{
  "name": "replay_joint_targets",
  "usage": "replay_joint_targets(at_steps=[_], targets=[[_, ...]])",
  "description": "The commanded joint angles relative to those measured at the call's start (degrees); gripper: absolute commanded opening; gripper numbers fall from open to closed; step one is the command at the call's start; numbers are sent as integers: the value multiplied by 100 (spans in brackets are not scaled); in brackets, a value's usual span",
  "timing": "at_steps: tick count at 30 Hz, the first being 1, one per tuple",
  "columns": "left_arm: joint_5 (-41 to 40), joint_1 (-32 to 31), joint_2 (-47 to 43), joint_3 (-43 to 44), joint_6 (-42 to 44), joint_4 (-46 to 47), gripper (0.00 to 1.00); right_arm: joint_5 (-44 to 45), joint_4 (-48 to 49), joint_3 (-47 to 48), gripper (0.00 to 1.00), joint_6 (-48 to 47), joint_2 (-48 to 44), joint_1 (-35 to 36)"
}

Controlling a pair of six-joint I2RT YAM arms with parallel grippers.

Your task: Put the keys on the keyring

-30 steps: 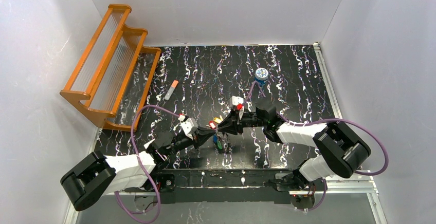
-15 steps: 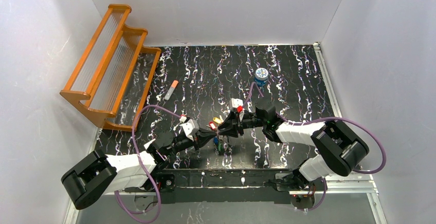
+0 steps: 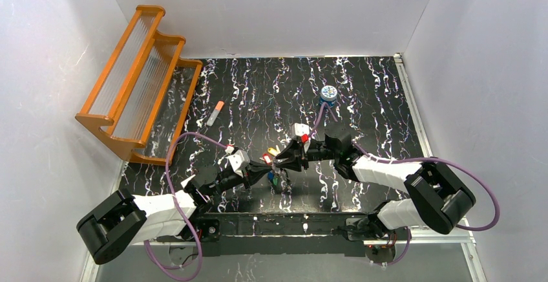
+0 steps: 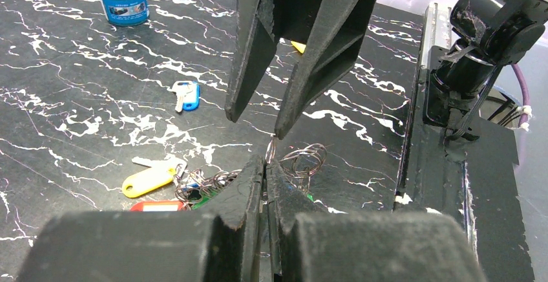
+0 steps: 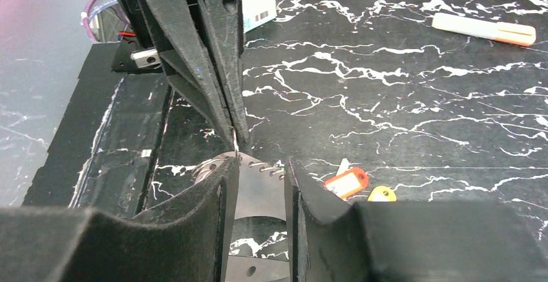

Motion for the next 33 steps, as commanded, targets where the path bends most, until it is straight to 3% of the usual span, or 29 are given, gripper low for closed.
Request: replay_joint_targets(at_steps=[1, 11, 33], targets=[[-29, -4, -71, 64, 103, 228, 0, -463, 158, 64, 39, 12, 80, 0], [5, -4, -77, 101, 113, 210, 0, -644, 296, 74, 39, 50, 284, 2], [120, -4, -29, 156, 103, 182, 0, -897, 529, 340, 28, 252, 524, -1]])
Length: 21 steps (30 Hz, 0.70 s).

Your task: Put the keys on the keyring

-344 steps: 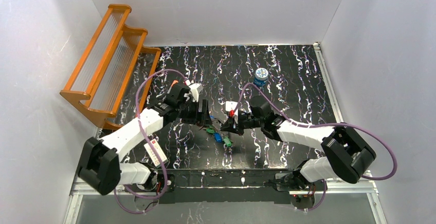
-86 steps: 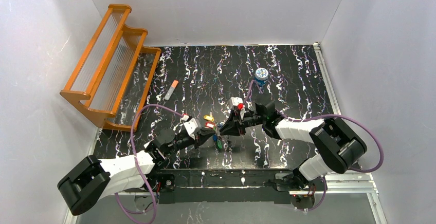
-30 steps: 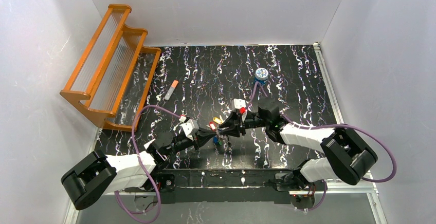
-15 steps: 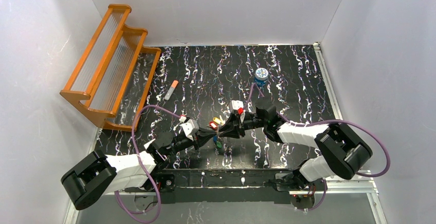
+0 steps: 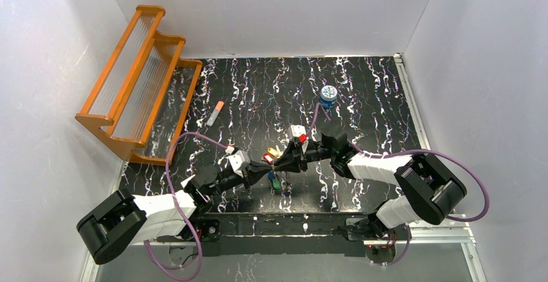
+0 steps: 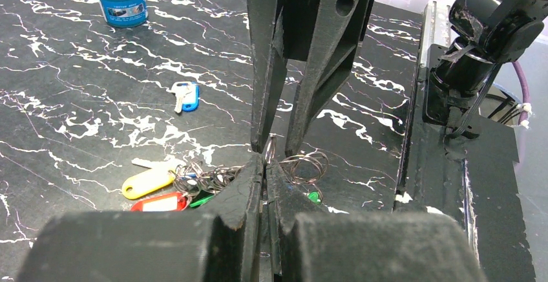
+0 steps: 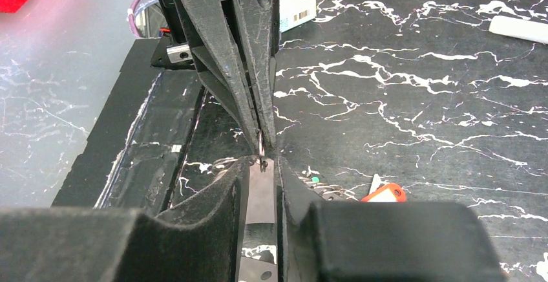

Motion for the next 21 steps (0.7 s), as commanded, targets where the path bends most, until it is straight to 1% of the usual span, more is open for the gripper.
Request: replay_joint_targets(at_steps=[1, 6, 12, 13, 15, 16, 17, 18, 19, 20, 21], targets=[[66, -4, -29, 154, 66, 186, 0, -137, 241, 246, 25, 40, 68, 4], [98, -9, -16, 154, 55, 182, 0, -196, 200, 297, 19, 34, 176, 0], [136, -1, 28, 152, 28, 184, 0, -260, 208, 368, 17, 15, 237, 2], [146, -1, 39, 154, 40, 184, 0, -264, 209, 368, 15, 0, 254, 0], [160, -4, 40, 161, 36, 186, 0, -279, 197, 381, 5, -4, 277, -1], [148, -8, 25, 167, 25, 182, 0, -263, 172, 380, 1, -11, 265, -1], [137, -4, 7, 171, 13, 182, 0, -236, 155, 378, 1, -12, 254, -1], [94, -7, -10, 171, 0, 175, 3, -200, 129, 369, 1, -28, 235, -1], [29, -8, -46, 178, -16, 154, 15, -150, 114, 354, 1, -44, 214, -1], [-25, -3, -101, 187, -26, 121, 31, -104, 112, 339, 1, -54, 183, -1], [-98, -4, -184, 208, -34, 57, 42, -54, 108, 332, 1, -50, 142, -1]])
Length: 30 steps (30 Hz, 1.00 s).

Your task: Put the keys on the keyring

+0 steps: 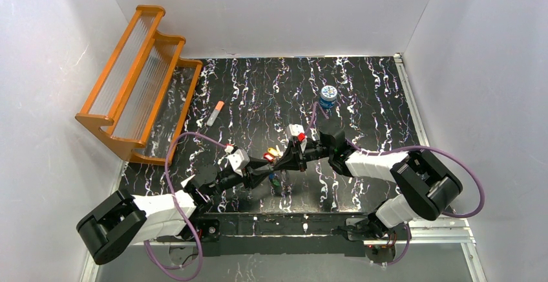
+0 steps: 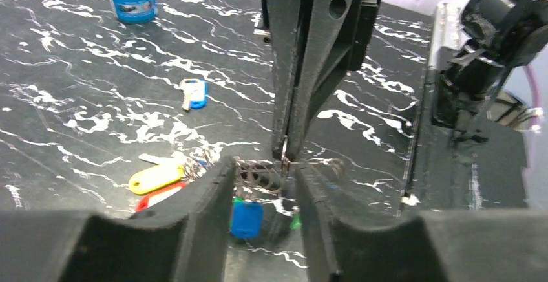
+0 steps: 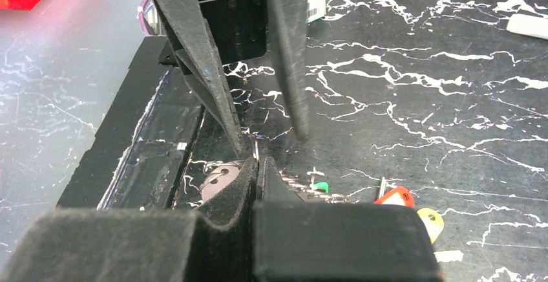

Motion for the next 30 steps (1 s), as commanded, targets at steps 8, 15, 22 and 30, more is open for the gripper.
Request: replay_joint_targets(at_steps=[8, 15, 22, 30], targets=[[-928, -10, -1415, 605, 277, -1040, 79, 943, -78, 313, 1, 124, -474, -17], [-1914, -6, -2238, 1186, 809, -2534, 84, 2271, -1314, 1068, 1, 177, -753, -96], [-2207, -6, -2129, 1473, 869, -3454, 84, 3671, -2037, 1736, 1, 817, -723, -550], [-1176, -4, -727, 1933, 639, -3497, 78, 3806, -2664, 2121, 1, 1696, -761, -1517]])
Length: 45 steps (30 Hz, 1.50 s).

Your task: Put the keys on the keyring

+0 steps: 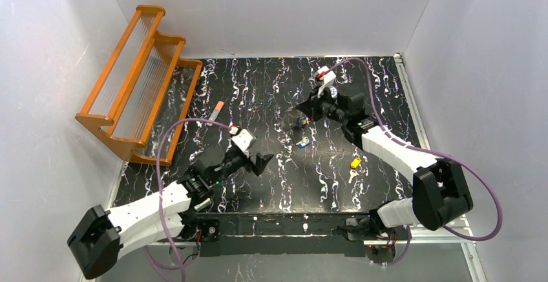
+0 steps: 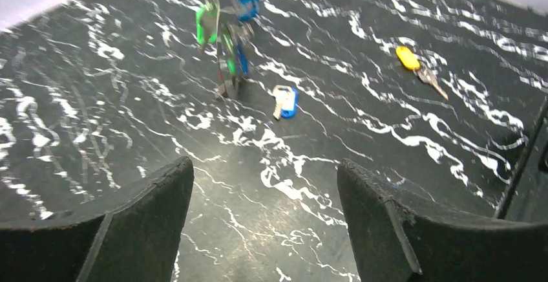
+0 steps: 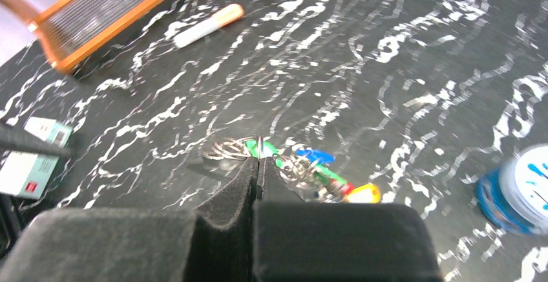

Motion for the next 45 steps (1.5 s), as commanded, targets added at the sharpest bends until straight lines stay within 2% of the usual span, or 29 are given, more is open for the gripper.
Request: replay_joint_targets(at_steps=[1, 6, 13, 20, 25, 29, 35, 45], targets=[[796, -19, 840, 482, -41, -52, 76, 270, -66, 228, 1, 595, -277, -418], [1439, -117, 2163, 966, -44, 176, 69, 502, -205, 240, 1, 595, -707, -690], [1587, -463, 3615, 1555, 430, 537, 68, 1515, -598, 155, 1, 376, -1181, -861], [2000, -560, 4576, 2250, 1544, 519, 65, 1907, -1141, 138, 1, 298, -1357, -1069], [2193, -560, 4996, 2627, 2571, 417, 61, 2003, -1464, 104, 1, 567, -1365, -1477], [2349, -552, 5441, 3124, 3487, -84, 56, 1790, -1607, 60, 1, 779, -1390, -1856], [2293, -529, 6129, 4116, 4587, -1357, 53, 1496, -1625, -129, 1, 899, -1503, -2064], [2483, -252, 6700, 5123, 5438, -2527, 41, 1172, -1631, -196, 1, 916, -1424, -2161]])
